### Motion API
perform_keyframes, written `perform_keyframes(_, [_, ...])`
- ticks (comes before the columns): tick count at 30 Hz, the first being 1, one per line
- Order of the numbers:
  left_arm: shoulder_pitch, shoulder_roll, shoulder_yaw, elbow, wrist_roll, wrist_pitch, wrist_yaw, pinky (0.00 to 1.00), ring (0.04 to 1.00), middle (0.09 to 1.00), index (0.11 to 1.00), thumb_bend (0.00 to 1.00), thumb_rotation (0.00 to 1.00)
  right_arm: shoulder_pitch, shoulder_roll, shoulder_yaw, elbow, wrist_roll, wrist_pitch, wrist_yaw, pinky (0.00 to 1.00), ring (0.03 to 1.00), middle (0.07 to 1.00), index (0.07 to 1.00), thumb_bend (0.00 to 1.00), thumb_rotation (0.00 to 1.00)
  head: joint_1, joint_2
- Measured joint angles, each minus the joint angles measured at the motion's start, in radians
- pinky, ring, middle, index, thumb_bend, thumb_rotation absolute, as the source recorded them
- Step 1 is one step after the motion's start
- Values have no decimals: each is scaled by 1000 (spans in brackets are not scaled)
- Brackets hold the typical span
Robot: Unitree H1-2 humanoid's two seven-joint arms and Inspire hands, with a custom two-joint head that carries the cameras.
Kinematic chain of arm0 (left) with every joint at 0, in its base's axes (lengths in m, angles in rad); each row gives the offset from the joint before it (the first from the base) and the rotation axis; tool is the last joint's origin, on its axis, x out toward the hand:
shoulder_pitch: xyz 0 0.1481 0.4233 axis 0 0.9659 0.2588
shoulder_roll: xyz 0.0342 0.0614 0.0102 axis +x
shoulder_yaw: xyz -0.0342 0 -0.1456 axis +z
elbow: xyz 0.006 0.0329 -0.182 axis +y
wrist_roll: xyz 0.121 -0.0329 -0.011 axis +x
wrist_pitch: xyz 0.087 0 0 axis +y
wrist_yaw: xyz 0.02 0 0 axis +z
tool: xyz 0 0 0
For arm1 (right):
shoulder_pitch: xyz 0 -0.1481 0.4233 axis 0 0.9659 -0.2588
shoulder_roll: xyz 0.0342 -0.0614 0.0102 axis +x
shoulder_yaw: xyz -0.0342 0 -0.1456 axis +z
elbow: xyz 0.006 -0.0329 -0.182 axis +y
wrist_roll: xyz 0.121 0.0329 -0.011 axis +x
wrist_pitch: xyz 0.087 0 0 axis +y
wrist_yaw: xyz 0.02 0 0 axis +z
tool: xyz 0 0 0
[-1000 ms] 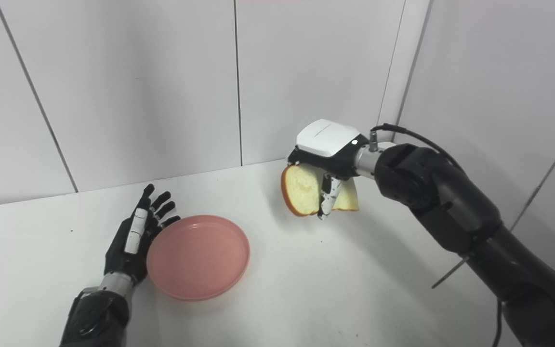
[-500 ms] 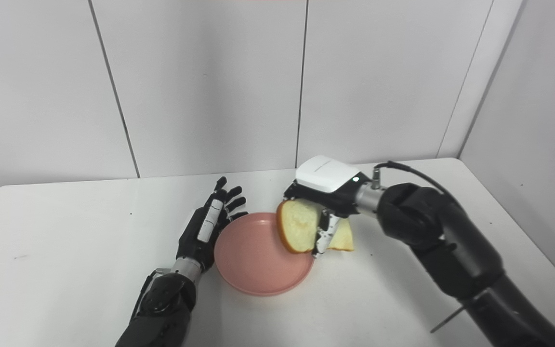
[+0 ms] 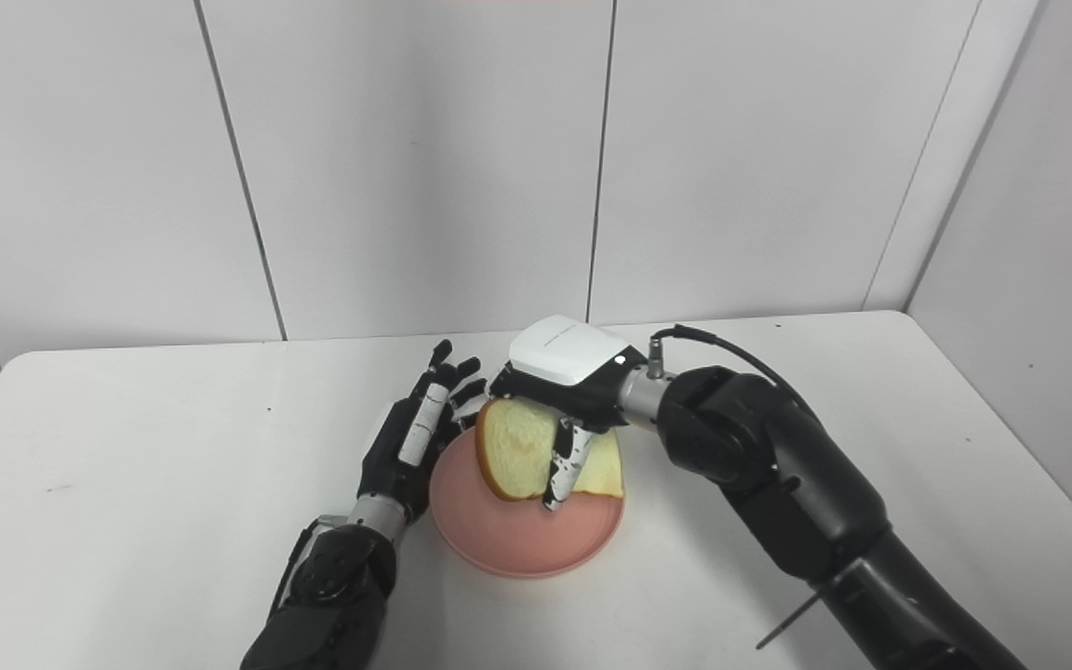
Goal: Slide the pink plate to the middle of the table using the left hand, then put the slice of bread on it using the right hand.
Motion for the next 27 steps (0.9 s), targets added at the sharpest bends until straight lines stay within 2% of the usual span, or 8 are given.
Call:
perform_keyframes(4, [2,0,1,-1,0,0,0,692,872,909,1000,895,786,-2,13,9,16,-1,0,0,269,335,420,523,520,7,2,3])
perform_keyframes(8, [3,-1,1,-2,0,0,0,696,876,907,1000,902,782,-4,27,24,37,-9,0,0,299,359,426,526,520,6,0,6])
perform_keyframes(13, [4,-2,1,-4,0,0,2,675,870,917,1000,888,786,-8,42,53,83,-34,-4,-4,267,331,420,522,519,8,-2,2])
perform_keyframes(19, [5,-2,2,-14,0,3,7,731,872,915,1000,902,787,-10,43,70,137,-41,-42,-22,255,320,422,515,520,8,3,3])
perform_keyframes(23, [5,-2,3,-14,0,3,9,736,874,914,1000,906,786,-15,46,70,160,-41,-53,-33,289,360,449,510,522,9,3,0])
perform_keyframes(27, [6,-2,4,-18,-1,5,8,746,886,919,1000,916,788,-19,46,70,171,-41,-54,-46,370,442,471,508,525,12,-1,6])
